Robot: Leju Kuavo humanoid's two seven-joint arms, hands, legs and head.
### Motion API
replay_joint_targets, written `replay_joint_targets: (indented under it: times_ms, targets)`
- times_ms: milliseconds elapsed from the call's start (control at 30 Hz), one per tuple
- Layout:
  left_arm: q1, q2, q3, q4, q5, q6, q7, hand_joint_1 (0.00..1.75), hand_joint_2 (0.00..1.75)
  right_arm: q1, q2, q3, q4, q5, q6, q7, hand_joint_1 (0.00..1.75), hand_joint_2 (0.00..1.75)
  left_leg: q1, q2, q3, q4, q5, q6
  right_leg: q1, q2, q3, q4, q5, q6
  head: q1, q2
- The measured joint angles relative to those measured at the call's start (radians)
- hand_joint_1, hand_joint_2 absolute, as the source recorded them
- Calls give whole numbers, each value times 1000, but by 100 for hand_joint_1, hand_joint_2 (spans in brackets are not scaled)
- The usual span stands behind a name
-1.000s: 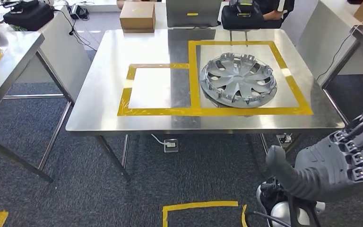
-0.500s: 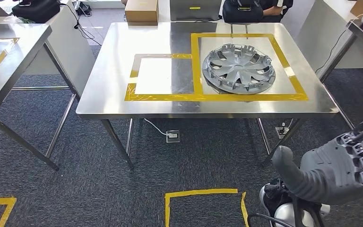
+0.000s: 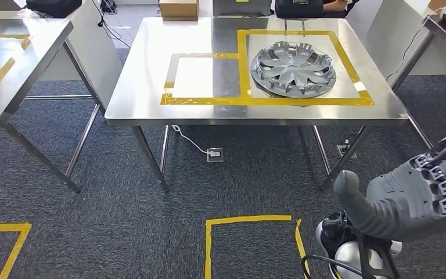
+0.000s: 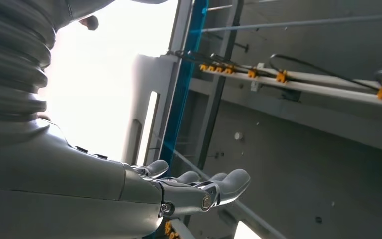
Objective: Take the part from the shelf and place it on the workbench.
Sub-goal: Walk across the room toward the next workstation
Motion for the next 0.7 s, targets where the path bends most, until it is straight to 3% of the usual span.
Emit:
replay_joint_targets:
  times_ms: [67, 100, 200, 233, 267, 300, 367, 433, 467, 500, 567, 600, 633, 700]
  targets:
    - [1, 0, 0, 0, 0, 0, -1, 0, 0, 0, 0, 0, 3, 0, 0, 0, 0, 175, -2, 3, -16, 2, 16, 22, -5, 2, -5, 1, 5, 14, 1, 0]
    - [2, 0, 0, 0, 0, 0, -1, 0, 0, 0, -1, 0, 4, 1, 0, 0, 0, 175, -2, 6, -25, 1, 27, 32, -7, 4, -14, 17, -17, 19, 2, 0]
    - [2, 0, 0, 1, -5, 0, 0, 0, 0, 2, -2, -2, 5, 5, -1, 0, 0, 175, -4, 10, -64, 1, 61, 48, -6, 9, -60, 170, -156, 26, 8, 0]
    - [2, 0, 0, 1, -6, 0, 1, 0, 0, 4, -2, -3, 5, 7, -1, 0, 0, 175, -6, 10, -78, 2, 72, 50, -5, 9, -70, 227, -183, 26, 9, 0]
    - [2, 1, 0, 1, -8, 0, 3, 0, 0, 7, -3, -4, 5, 9, -1, 0, 0, 175, -9, 11, -93, 4, 83, 51, -3, 10, -68, 263, -189, 24, 10, 0]
    - [2, 1, 0, 1, -9, -1, 4, 0, 0, 9, -3, -5, 5, 11, -1, 0, 0, 175, -12, 11, -108, 6, 93, 51, -1, 10, -50, 266, -173, 20, 11, 0]
    - [1, 2, 0, 1, -11, -2, 5, 0, 0, 12, -2, -6, 5, 14, -1, 0, 0, 175, -17, 10, -132, 11, 112, 51, 8, 10, 34, 178, -129, 3, 12, 0]
    - [-1, 1, 0, 0, -14, -3, 5, 0, 0, 11, -2, -6, 5, 15, -1, 0, 0, 175, -20, 10, -147, 13, 128, 45, 18, 10, 128, 47, -132, -18, 12, 0]
    - [-2, 0, 0, 0, -15, -3, 5, 0, 0, 11, -2, -6, 5, 16, -1, 0, 0, 175, -20, 10, -149, 13, 135, 39, 22, 10, 153, 6, -142, -25, 12, 0]
    - [-2, 0, 0, -1, -17, -3, 5, 0, 0, 12, -2, -7, 5, 17, -1, 0, 0, 175, -18, 10, -151, 11, 143, 32, 25, 10, 160, -14, -147, -29, 13, 0]
    - [-2, 0, 0, -1, -18, -3, 4, 0, 0, 12, -2, -9, 5, 20, -1, 0, 0, 175, -16, 10, -154, 8, 152, 20, 24, 9, 152, -25, -129, -37, 16, 0]
    - [-2, 0, 0, -1, -18, -3, 4, 0, 0, 13, -2, -10, 5, 20, 0, 0, 0, 175, -16, 9, -160, 19, 135, 13, 20, 8, 144, -31, -116, -42, 14, 0]
    - [-1, 0, 0, -1, -19, -3, 5, 0, 0, 14, -1, -11, 5, 20, 0, 0, 0, 175, -15, 7, -170, 48, 101, 7, 16, 7, 135, -36, -103, -46, 11, 0]
    - [-1, 1, 0, -1, -19, -3, 5, 0, 0, 18, 0, -12, 5, 20, 0, 0, 0, 175, -8, 6, -199, 156, 2, -5, 13, 6, 109, -38, -81, -50, 6, 0]
